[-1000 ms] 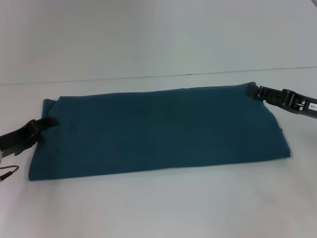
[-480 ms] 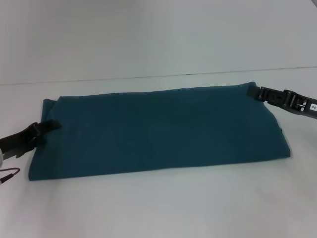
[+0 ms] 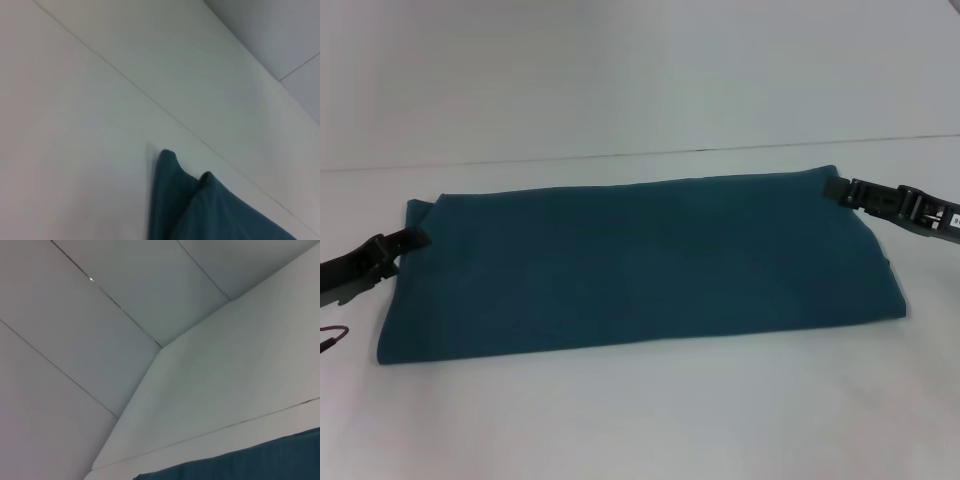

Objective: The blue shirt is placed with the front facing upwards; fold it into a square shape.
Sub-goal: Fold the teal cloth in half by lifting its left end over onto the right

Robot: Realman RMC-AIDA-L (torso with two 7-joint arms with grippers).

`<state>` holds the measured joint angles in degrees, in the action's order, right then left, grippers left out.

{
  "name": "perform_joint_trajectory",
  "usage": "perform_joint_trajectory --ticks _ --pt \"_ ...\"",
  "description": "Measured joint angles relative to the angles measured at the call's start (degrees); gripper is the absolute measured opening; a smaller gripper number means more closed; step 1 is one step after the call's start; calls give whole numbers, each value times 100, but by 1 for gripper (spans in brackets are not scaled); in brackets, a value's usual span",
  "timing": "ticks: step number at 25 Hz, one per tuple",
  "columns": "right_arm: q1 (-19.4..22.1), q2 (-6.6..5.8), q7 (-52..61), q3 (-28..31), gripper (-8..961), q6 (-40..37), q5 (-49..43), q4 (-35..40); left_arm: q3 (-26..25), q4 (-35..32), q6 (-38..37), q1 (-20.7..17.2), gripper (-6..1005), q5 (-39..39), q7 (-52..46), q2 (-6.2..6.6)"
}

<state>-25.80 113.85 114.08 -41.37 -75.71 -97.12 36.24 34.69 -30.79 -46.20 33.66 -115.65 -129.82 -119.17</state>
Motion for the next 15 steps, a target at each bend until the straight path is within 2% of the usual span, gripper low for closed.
perform_joint_trajectory --ticks 15 --pt "-6 4 0 6 564 30 -20 -3 139 136 182 94 721 -1 172 -45"
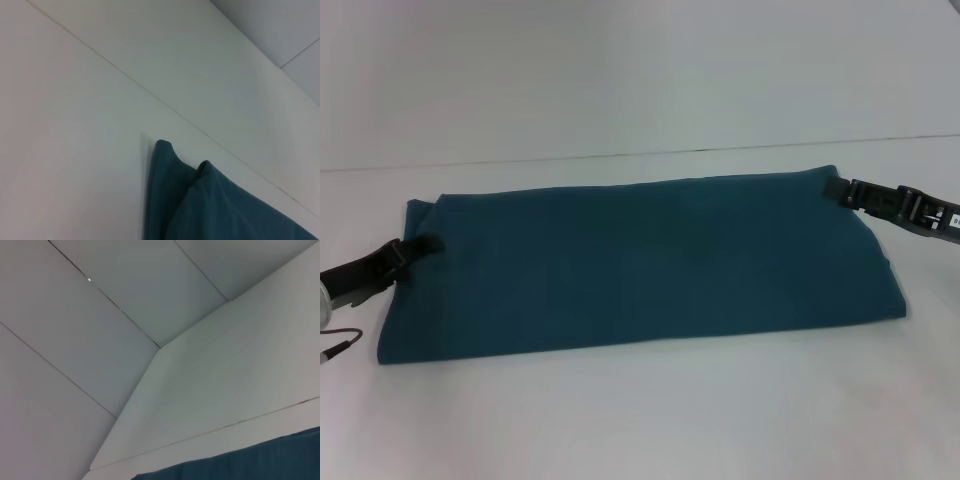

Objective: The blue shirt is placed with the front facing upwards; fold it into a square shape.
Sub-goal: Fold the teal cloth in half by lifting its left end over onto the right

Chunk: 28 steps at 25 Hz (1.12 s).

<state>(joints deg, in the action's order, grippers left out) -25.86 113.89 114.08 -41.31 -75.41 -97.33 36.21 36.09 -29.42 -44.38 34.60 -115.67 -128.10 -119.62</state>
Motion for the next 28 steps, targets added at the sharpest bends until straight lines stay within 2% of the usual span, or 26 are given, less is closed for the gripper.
perform_joint_trajectory --ticks 16,28 --pt "-15 -16 0 -1 564 -9 2 -52 114 -124 -62 -56 721 40 2 -36" --pt "3 -18 0 -1 564 -16 26 -53 304 -82 300 63 721 -22 408 -20"
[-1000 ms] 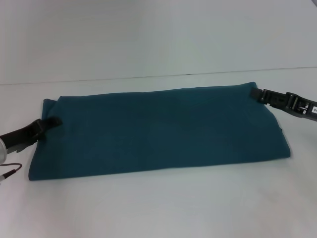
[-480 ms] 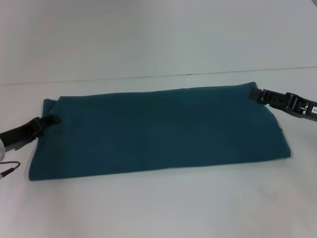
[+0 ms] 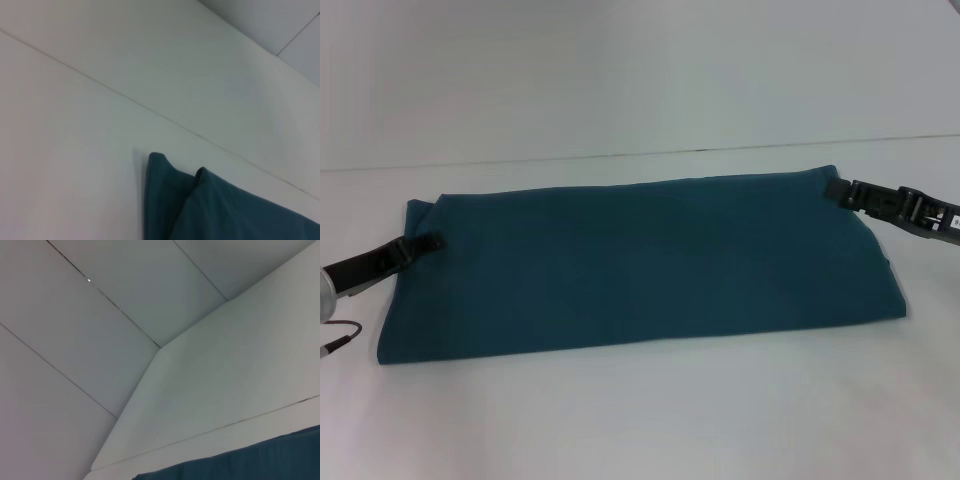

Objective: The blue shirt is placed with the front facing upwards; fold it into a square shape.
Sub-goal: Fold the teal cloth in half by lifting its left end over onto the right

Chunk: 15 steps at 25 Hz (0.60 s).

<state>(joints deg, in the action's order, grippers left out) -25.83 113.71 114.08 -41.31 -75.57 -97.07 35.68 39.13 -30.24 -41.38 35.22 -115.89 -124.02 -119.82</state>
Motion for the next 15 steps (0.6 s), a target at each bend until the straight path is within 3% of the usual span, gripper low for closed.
perform_joint_trajectory --ticks 15 --pt "-17 -7 9 44 564 17 -16 0 53 98 -128 -6 720 -4 0 -25"
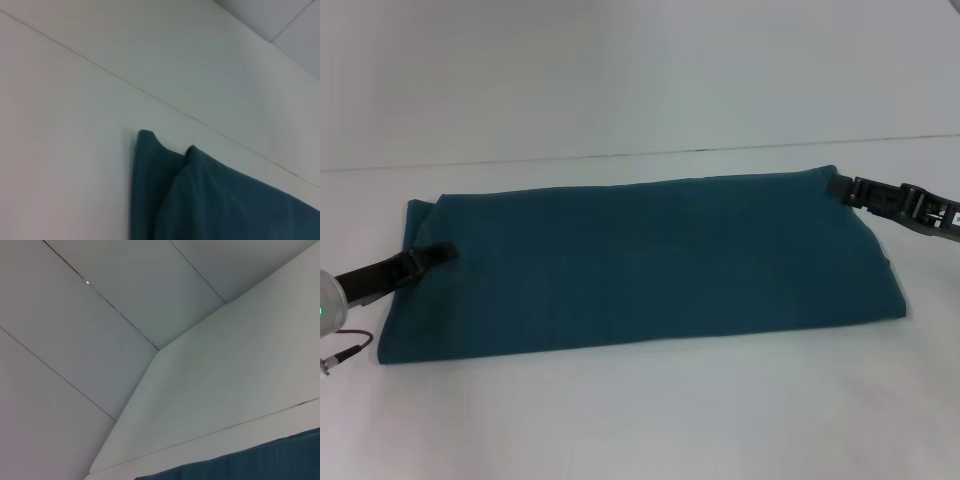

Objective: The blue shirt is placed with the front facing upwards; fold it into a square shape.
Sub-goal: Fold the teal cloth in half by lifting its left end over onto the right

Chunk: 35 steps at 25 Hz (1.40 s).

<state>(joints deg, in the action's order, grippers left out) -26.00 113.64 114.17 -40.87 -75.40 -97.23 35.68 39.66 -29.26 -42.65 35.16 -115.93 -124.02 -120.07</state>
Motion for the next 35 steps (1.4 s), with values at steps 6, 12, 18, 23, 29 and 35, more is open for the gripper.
perform_joint_trajectory --ticks 6,12,18,23,29,35 --pt "19 0 0 22 564 -27 15 0 6 -94 -67 -23 719 31 -26 -8" --pt "25 0 0 74 564 -42 -8 0 8 -314 -362 -77 719 -29 -445 89" --pt "20 -27 10 52 564 -50 -16 0 15 -728 -1109 6 716 -890 -1581 321" --pt "2 -70 61 29 564 -54 -23 0 30 -1100 -1502 266 707 -2047 -2016 450" --pt "13 -71 62 26 564 -23 -24 0 262 -1157 -976 344 696 -2470 -1947 359" --pt "0 -70 62 30 564 -10 -24 0 232 -1018 -910 373 686 -2491 -2009 311"
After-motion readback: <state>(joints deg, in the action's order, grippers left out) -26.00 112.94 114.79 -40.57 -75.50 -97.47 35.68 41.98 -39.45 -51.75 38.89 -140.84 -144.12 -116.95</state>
